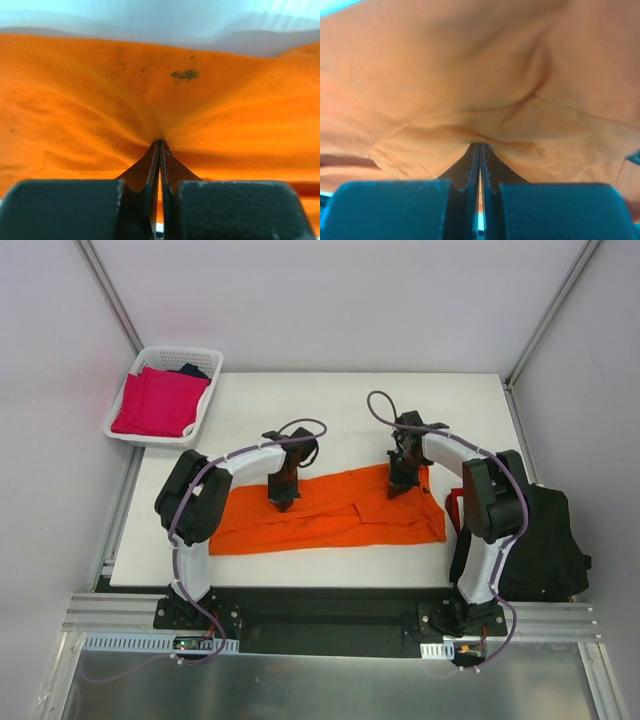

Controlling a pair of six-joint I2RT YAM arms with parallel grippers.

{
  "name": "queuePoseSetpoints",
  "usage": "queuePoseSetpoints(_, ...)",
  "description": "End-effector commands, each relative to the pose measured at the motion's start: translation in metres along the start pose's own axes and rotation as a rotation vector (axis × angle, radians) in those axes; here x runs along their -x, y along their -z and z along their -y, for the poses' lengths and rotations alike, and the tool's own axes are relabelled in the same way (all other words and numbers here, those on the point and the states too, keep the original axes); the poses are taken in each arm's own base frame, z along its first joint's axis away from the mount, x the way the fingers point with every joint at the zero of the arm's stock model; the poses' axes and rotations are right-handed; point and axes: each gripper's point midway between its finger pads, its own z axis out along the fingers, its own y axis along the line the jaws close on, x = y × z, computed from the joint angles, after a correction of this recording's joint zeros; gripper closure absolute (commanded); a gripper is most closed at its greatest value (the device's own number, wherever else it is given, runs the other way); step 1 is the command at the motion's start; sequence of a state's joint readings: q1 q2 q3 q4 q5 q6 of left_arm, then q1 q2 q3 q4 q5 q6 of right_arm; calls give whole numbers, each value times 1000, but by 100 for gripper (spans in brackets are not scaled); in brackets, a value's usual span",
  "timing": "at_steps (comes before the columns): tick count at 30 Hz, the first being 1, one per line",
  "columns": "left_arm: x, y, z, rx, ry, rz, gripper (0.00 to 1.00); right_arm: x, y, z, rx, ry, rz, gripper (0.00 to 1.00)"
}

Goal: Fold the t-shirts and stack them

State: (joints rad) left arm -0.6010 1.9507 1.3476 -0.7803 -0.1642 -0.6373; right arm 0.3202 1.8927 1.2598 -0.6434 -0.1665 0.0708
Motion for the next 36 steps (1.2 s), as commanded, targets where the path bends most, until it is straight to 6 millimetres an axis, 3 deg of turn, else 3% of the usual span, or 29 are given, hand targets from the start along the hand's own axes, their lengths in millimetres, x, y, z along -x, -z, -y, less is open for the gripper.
queuePoseSetpoints(1,-26,6,-14,2,40,-44,100,24,3,-9,12,-7,28,99)
queuePoseSetpoints(10,-36,12,-1,-39,51,-53,100,59,-9,-29,62,-40,21,99)
queuePoseSetpoints(27,-56,19,73,-109,-101,-47,100,140,-27,-106,380,-41,3,99)
queuePoseSetpoints(31,-58,22,85,-129,-116,-45,100,148,-25,-115,419,-40,13,99)
queuePoseSetpoints(36,-57,28,83,-134,-119,-27,100,145,-9,-115,441,-14,46,99)
